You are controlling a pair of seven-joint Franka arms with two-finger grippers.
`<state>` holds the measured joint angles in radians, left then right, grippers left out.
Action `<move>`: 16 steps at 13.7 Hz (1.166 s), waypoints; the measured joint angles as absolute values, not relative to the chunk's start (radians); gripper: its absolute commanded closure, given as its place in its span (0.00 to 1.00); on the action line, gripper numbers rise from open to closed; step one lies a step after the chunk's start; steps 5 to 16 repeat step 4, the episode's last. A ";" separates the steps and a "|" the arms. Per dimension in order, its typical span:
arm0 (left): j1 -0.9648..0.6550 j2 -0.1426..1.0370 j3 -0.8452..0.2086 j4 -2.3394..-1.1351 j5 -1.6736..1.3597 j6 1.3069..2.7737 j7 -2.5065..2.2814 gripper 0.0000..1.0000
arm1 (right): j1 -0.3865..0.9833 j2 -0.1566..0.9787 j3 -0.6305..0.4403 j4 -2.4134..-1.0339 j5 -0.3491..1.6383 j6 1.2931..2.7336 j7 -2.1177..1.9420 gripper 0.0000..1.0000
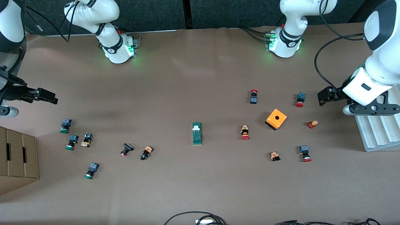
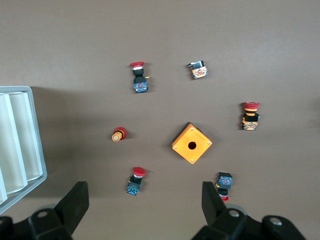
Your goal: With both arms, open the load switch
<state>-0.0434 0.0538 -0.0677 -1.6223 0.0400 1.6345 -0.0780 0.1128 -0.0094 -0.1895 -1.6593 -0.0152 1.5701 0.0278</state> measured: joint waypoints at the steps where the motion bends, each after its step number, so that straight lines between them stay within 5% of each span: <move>1: -0.043 0.053 -0.060 -1.627 0.040 1.635 -0.077 0.00 | 0.113 -0.009 -0.190 -1.659 -0.015 1.570 0.028 0.00; 16: -0.025 0.050 -0.054 -1.636 0.039 1.637 -0.077 0.00 | 0.113 -0.009 -0.190 -1.659 -0.015 1.570 0.028 0.00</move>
